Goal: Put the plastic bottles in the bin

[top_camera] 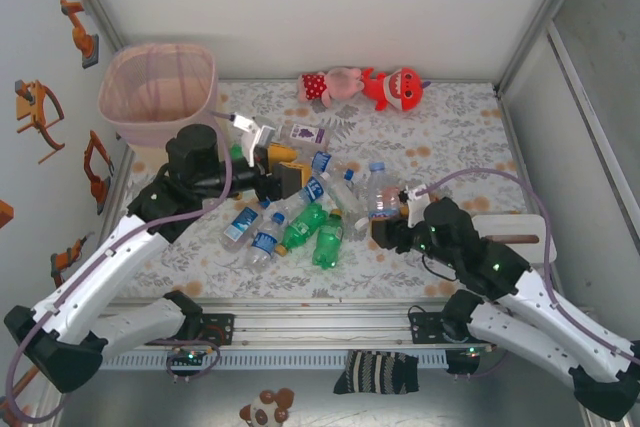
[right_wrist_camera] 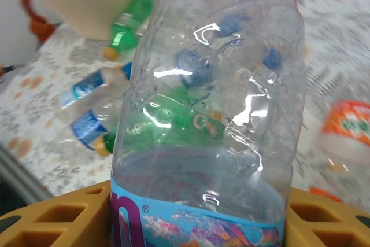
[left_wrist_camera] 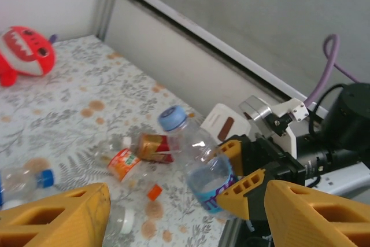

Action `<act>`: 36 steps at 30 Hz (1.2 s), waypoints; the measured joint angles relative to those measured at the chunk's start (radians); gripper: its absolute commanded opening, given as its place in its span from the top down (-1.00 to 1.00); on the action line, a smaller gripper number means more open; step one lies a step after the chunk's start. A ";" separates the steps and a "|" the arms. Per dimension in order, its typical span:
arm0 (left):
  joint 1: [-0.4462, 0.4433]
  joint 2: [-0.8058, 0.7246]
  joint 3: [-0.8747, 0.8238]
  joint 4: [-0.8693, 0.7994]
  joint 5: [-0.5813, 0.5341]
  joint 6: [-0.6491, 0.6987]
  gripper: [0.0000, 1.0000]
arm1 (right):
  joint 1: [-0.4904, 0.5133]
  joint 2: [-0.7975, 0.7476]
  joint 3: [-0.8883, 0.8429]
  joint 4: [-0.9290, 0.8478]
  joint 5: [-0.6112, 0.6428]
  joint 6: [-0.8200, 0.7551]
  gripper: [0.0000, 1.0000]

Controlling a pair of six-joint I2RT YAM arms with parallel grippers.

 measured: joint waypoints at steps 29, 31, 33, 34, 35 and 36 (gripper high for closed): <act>-0.158 0.148 0.092 0.368 0.124 -0.117 0.27 | 0.001 0.089 0.118 0.407 -0.460 -0.253 -0.11; -0.158 0.148 0.095 0.370 0.128 -0.120 0.34 | 0.001 0.087 0.118 0.412 -0.462 -0.254 -0.11; -0.158 0.148 0.098 0.371 0.130 -0.121 0.40 | 0.001 0.087 0.118 0.415 -0.464 -0.256 -0.11; -0.158 0.148 0.098 0.371 0.131 -0.122 0.43 | 0.001 0.087 0.119 0.415 -0.464 -0.257 -0.11; -0.158 0.148 0.100 0.372 0.131 -0.122 0.46 | 0.001 0.087 0.121 0.415 -0.464 -0.257 -0.11; -0.158 0.148 0.101 0.372 0.132 -0.122 0.50 | 0.001 0.088 0.123 0.415 -0.464 -0.257 -0.11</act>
